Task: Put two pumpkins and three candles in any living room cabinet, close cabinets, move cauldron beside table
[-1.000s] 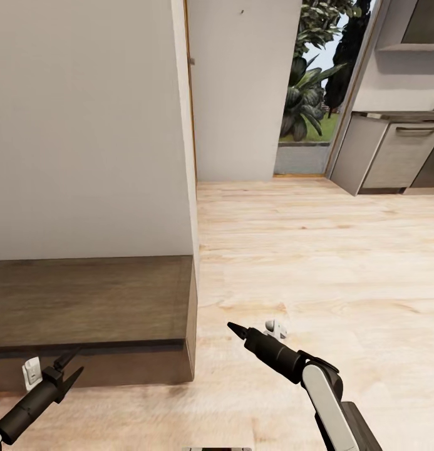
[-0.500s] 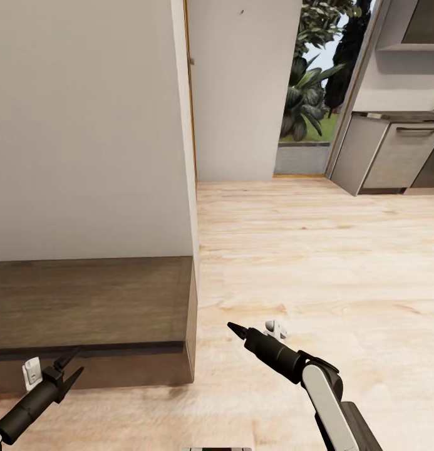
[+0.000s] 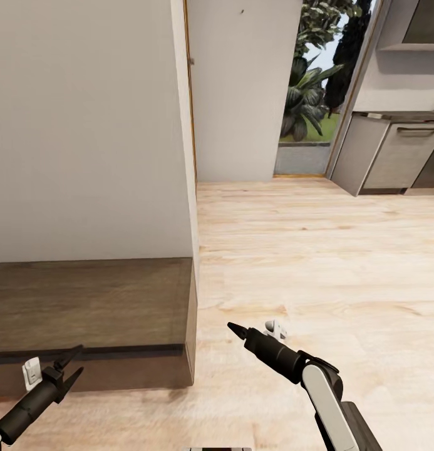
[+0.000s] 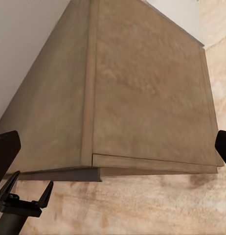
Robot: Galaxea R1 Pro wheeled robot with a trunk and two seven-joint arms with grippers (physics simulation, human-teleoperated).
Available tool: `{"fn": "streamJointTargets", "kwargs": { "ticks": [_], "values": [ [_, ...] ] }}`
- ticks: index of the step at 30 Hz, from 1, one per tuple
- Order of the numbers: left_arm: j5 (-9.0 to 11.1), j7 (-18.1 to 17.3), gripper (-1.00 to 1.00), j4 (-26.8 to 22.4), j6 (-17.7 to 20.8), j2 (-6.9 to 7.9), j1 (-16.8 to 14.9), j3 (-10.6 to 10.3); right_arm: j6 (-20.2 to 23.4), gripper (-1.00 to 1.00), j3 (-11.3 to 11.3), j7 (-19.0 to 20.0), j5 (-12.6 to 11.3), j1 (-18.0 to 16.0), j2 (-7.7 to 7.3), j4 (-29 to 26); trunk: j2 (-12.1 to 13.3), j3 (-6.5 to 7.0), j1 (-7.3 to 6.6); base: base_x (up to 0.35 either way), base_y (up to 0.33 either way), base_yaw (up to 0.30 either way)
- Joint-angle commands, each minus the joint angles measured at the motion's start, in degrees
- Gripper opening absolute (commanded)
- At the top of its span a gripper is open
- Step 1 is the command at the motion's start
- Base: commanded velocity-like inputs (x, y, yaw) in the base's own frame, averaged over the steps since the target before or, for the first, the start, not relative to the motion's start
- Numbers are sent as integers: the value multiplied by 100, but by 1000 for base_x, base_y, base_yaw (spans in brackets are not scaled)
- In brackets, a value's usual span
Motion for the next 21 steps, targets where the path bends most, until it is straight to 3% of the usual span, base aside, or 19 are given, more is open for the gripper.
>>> {"fn": "streamJointTargets", "kwargs": {
  "ticks": [1,21],
  "values": [
    [32,-5,100,3,42,0,-3,4,25,100,-8,24,20,-2,3,-2,-2,-5,0,88,0,0],
    [43,-1,100,3,-78,0,10,12,24,100,-14,17,21,-2,2,-2,-2,-5,0,30,0,0]
  ]
}}
